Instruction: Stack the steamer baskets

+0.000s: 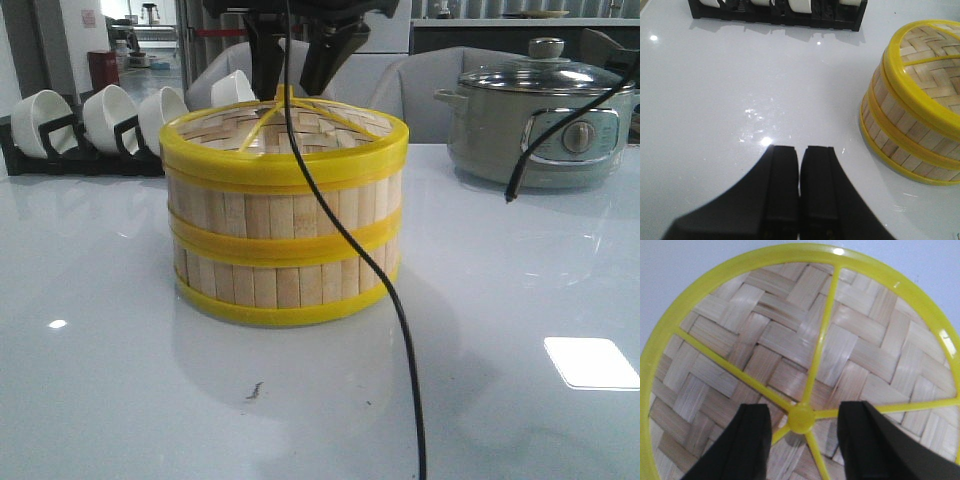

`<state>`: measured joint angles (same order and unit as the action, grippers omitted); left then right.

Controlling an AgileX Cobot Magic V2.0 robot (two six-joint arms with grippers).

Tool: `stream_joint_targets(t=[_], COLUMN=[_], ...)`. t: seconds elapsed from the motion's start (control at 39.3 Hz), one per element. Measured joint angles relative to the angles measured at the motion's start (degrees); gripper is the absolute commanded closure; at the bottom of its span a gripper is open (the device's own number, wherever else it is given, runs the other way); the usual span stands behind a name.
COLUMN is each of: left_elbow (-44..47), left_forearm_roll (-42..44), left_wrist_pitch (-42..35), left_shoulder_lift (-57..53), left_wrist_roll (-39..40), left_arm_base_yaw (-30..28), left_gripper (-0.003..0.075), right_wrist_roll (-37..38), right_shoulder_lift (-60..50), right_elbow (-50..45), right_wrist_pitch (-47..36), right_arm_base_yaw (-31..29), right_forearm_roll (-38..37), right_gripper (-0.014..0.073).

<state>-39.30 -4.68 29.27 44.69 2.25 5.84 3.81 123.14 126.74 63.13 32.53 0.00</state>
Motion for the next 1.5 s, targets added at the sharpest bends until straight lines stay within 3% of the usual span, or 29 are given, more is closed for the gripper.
stream_joint_targets(t=[0.38, 0.69, 0.97, 1.3, 1.5], left_elbow=[0.0, 0.0, 0.0, 0.0, 0.0], left_forearm_roll=[0.0, 0.0, 0.0, 0.0, 0.0], left_wrist_pitch=[-0.1, -0.1, -0.1, -0.1, -0.1], left_shoulder_lift=[0.0, 0.0, 0.0, 0.0, 0.0], left_wrist_roll=[0.0, 0.0, 0.0, 0.0, 0.0], left_arm_base_yaw=[0.0, 0.0, 0.0, 0.0, 0.0], left_gripper=[0.0635, 0.0635, 0.0635, 0.0635, 0.0635], right_wrist_roll=[0.0, 0.0, 0.0, 0.0, 0.0], right_shoulder_lift=[-8.1, -19.5, -35.2, -58.3, -71.2], right_elbow=[0.0, -1.6, -22.6, -58.9, -75.2], right_wrist_pitch=[-4.3, -3.3, -9.3, -26.9, -35.2], right_arm_base_yaw=[-0.7, -8.1, -17.2, -29.7, -34.5], right_forearm_roll=[-7.1, -8.2, -8.4, -7.4, -7.3], right_gripper=[0.0170, 0.0170, 0.0170, 0.0170, 0.0170])
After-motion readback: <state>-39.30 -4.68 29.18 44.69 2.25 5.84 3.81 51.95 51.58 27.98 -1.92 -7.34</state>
